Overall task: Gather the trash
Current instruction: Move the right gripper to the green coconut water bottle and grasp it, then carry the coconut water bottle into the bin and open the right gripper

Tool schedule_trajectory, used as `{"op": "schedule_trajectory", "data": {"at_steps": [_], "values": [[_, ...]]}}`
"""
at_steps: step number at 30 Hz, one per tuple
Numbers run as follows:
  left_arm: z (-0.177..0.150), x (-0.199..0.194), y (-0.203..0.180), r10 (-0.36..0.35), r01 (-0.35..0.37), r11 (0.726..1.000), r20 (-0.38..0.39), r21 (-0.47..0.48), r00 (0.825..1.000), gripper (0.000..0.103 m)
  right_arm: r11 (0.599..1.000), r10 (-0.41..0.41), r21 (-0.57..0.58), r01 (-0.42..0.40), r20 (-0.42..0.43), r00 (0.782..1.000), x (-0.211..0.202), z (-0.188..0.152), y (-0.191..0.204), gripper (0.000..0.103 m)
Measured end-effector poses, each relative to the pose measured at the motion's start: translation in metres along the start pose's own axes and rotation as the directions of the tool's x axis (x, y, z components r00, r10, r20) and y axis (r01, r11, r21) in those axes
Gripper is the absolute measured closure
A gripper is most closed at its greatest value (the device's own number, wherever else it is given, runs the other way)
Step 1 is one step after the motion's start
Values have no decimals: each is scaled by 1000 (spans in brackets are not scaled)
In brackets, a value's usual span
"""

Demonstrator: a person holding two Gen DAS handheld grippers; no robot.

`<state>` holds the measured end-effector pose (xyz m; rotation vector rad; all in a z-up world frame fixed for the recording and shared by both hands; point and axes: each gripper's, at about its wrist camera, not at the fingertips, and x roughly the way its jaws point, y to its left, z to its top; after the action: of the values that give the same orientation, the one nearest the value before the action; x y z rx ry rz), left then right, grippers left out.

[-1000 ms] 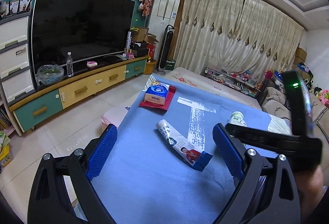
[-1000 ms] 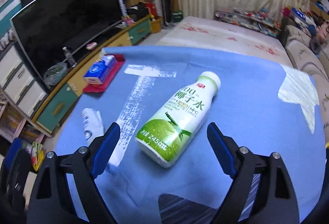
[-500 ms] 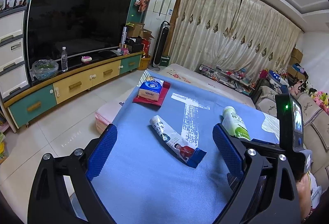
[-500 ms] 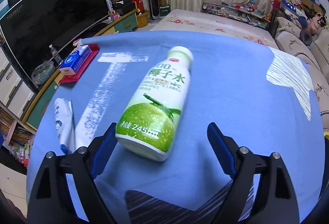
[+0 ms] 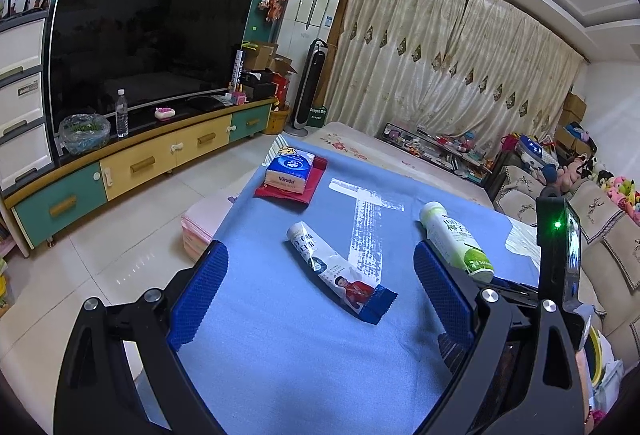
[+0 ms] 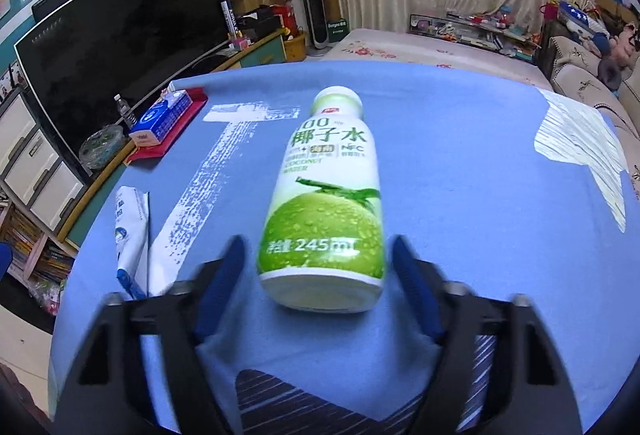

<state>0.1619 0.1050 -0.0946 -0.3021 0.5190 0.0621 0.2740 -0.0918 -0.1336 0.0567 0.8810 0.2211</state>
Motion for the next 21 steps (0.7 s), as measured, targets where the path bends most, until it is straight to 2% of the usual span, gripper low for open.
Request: {"op": "schedule_trajectory", "data": {"at_steps": [3,9,21], "values": [[0,-1,0,0,0,1000,0,1,1000,10,999,26,32,-27,37,999,-13,3,-8,52],[0,-2,-1,2,-2,1000,-6,10,1000,10,999,44,5,-45,120,992,-61,7,-17,53],[0,0,-6,17,-17,999,-11,36,1000,10,991,75,101,-93,173,982,-138,-32,-81,54]]}}
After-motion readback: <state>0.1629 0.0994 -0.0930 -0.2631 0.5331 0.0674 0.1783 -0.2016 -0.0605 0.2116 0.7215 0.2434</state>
